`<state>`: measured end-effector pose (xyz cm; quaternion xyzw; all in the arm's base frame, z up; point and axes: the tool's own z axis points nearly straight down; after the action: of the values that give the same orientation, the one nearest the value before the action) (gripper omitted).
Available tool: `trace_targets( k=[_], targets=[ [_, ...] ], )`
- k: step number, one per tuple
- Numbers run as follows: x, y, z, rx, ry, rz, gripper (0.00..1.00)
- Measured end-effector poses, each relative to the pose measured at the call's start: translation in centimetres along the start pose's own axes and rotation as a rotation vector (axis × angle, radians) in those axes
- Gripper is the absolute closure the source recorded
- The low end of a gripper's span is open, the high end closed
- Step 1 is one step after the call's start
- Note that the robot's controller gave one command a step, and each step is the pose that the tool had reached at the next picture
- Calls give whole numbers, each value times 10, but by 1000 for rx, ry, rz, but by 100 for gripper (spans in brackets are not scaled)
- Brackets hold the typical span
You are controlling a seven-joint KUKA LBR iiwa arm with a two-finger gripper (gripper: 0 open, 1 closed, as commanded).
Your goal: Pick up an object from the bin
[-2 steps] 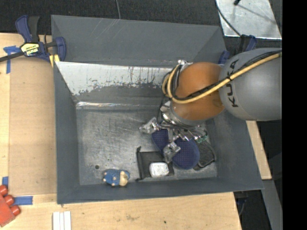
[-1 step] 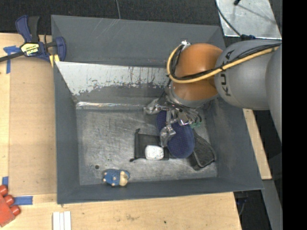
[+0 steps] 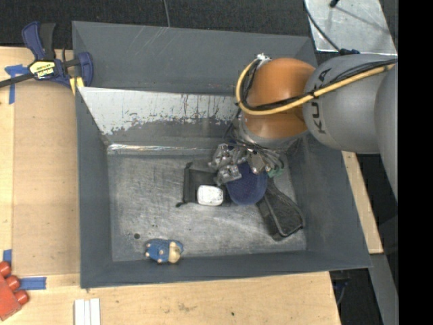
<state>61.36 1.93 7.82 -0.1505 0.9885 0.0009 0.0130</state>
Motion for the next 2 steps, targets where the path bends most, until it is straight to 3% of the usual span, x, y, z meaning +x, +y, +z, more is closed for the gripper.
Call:
trace_targets(
  k=[2],
  targets=[
    [0,0,0,0,1,1,100]
  ],
)
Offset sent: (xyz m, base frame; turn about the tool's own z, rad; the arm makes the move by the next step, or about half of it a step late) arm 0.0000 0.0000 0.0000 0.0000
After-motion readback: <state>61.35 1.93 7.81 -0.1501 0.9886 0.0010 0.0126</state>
